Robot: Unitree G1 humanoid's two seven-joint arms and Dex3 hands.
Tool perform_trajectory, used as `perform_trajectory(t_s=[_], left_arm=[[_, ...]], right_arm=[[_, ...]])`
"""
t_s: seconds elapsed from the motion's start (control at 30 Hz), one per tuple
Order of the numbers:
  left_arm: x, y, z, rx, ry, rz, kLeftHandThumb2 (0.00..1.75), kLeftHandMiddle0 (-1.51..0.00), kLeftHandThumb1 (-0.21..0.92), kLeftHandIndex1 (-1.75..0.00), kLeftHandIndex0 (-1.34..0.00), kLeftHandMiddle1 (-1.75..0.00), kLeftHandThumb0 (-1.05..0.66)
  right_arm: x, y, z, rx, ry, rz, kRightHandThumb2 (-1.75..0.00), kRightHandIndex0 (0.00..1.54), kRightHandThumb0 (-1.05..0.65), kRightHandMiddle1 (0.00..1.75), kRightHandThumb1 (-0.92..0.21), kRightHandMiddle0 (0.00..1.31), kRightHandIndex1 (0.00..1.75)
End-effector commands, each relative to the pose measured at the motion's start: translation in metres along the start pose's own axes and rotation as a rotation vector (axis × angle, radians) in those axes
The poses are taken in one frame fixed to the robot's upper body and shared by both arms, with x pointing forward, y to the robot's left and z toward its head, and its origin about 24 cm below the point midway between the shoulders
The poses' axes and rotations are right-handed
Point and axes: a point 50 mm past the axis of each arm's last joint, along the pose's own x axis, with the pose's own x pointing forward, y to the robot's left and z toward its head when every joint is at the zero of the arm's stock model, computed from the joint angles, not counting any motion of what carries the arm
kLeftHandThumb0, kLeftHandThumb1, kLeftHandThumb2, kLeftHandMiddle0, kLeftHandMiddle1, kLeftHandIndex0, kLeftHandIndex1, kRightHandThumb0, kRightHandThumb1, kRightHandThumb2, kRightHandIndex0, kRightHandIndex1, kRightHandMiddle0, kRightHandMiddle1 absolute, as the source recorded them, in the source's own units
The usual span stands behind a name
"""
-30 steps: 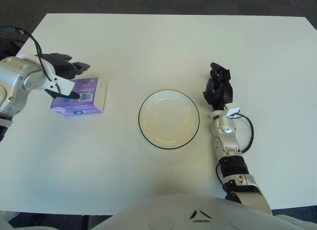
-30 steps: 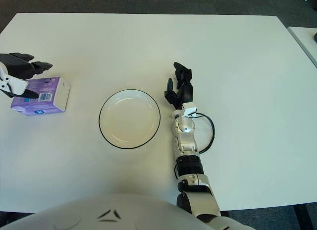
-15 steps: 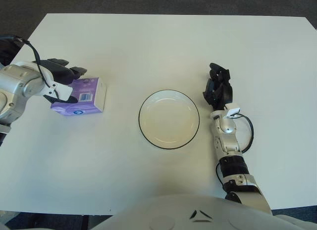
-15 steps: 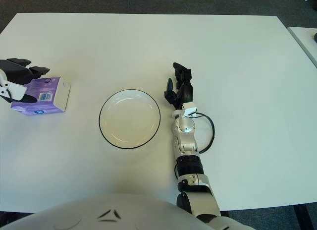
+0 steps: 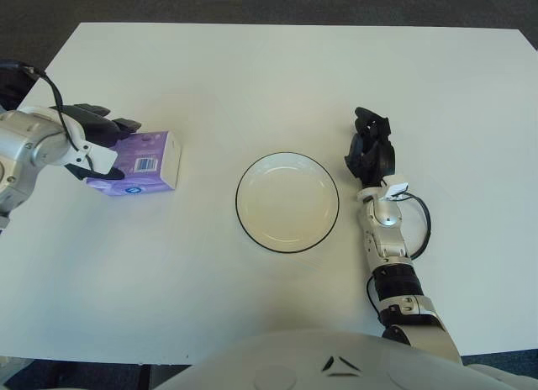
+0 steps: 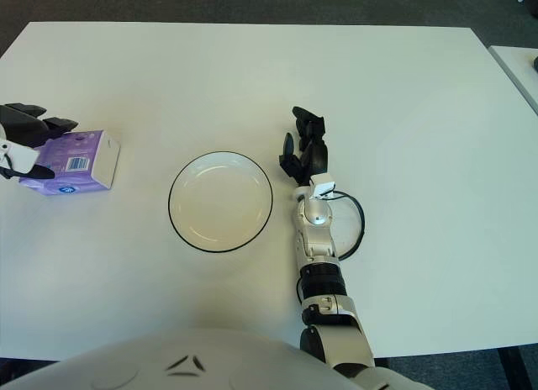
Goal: Put the tissue paper into the plate.
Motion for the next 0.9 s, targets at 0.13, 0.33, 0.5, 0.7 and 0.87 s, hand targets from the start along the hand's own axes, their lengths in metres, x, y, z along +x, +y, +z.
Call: perform_trajectory(t_s=[0.13,0.33,0.5,0.7,0.87], left_arm=[[-0.007,0.003,-0.001,0.047,-0.024,-0.014,0.67,-0.04,0.92,0.0,0.0,-0.02,-1.05],[-0.007,0.003,0.002,0.055,-0.042,-0.012,0.61,-0.06,0.92,0.0,0.0,-0.02,-1.05],[-0.006,0.003,0.005,0.056,-0.057,-0.013,0.59,-0.06,0.92,0.0,0.0,-0.02,-1.05],[-0.002,0.002,0.009,0.045,-0.076,-0.02,0.61,-0.06,0.92,0.0,0.0,-0.02,-1.05],[0.008,-0.003,0.015,0.043,-0.098,-0.027,0.62,-0.05,0.92,0.0,0.0,-0.01,-1.05]], right_arm=[[-0.038,-0.022,-0.053,-0.019,0.296,-0.071,-0.69,0.26,-0.51,1.05,-0.92,0.0,0.47],[-0.038,-0.022,-0.053,-0.025,0.294,-0.071,-0.68,0.26,-0.52,1.07,-0.92,0.0,0.49],[-0.038,-0.021,-0.053,-0.026,0.296,-0.073,-0.68,0.26,-0.53,1.08,-0.92,0.0,0.5],[-0.037,-0.021,-0.053,-0.019,0.294,-0.078,-0.68,0.26,-0.52,1.09,-0.92,0.0,0.5],[-0.037,-0.021,-0.052,-0.016,0.287,-0.082,-0.68,0.26,-0.5,1.1,-0.91,0.0,0.51]])
